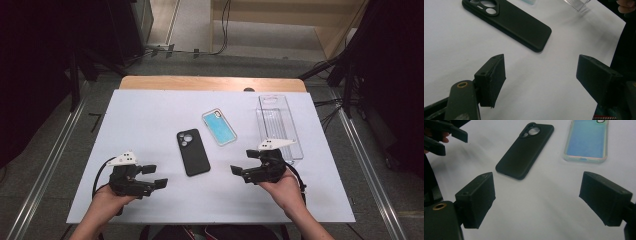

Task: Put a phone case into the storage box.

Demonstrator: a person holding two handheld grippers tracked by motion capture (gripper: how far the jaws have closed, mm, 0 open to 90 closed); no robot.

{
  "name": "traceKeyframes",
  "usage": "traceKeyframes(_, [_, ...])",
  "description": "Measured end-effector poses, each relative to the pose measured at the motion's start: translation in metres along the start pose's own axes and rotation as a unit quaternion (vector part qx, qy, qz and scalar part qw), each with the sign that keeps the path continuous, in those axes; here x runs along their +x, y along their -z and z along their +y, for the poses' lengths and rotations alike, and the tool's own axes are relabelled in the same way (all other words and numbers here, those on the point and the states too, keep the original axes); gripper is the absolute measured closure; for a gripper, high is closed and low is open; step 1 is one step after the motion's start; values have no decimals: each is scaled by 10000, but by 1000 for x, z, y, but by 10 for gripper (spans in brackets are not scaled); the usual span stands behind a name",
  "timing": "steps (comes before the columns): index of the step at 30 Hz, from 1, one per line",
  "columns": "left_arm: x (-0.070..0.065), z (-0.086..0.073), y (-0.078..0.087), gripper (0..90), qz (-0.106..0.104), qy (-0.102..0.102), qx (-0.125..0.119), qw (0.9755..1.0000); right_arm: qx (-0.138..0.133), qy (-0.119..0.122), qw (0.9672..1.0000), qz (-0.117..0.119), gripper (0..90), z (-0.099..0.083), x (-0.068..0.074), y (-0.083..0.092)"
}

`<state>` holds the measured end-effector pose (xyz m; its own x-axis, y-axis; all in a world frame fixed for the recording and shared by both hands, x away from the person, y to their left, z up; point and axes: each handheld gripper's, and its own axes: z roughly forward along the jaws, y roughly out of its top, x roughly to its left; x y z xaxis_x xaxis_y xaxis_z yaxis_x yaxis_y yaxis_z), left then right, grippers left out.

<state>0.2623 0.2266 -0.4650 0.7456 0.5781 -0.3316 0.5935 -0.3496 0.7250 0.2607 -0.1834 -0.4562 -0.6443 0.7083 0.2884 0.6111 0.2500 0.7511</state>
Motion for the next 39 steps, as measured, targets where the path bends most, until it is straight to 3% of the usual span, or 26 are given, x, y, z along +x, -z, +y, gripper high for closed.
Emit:
traceKeyframes(5, [0,0,0,241,-16,0,-7,10000,26,-17,10000,-79,113,5,0,-6])
traceKeyframes(14, [1,0,0,241,-22,5,2,10000,-127,-138,9998,7,112,15,-3,-14])
traceKeyframes(16, [0,0,0,241,-38,12,-14,10000,-69,-136,9998,-84,100,18,-5,-17])
traceKeyframes(17, [0,0,0,241,-31,9,-9,10000,-37,-120,9997,-200,0,20,-6,-21])
traceKeyframes(20, [1,0,0,241,-12,7,2,10000,86,35,9995,-311,0,23,-5,-26])
traceKeyframes(21, [1,0,0,241,-16,18,-13,10000,236,83,9978,-611,0,29,-2,-32])
traceKeyframes(24, [1,0,1,241,-3,24,-15,10000,293,41,9980,-557,0,31,-2,-34])
traceKeyframes(25, [1,0,1,241,-4,29,-18,10000,102,-106,9992,-359,0,33,-4,-36])
traceKeyframes(26, [1,0,1,241,-4,29,-18,10000,102,-106,9992,-359,0,33,-4,-36])
traceKeyframes(31, [2,0,2,241,3,33,-28,10000,-84,-175,9986,-497,0,41,-11,-43])
traceKeyframes(39, [2,0,2,241,-3,38,-37,10000,-26,-294,9977,-612,0,46,-18,-58])
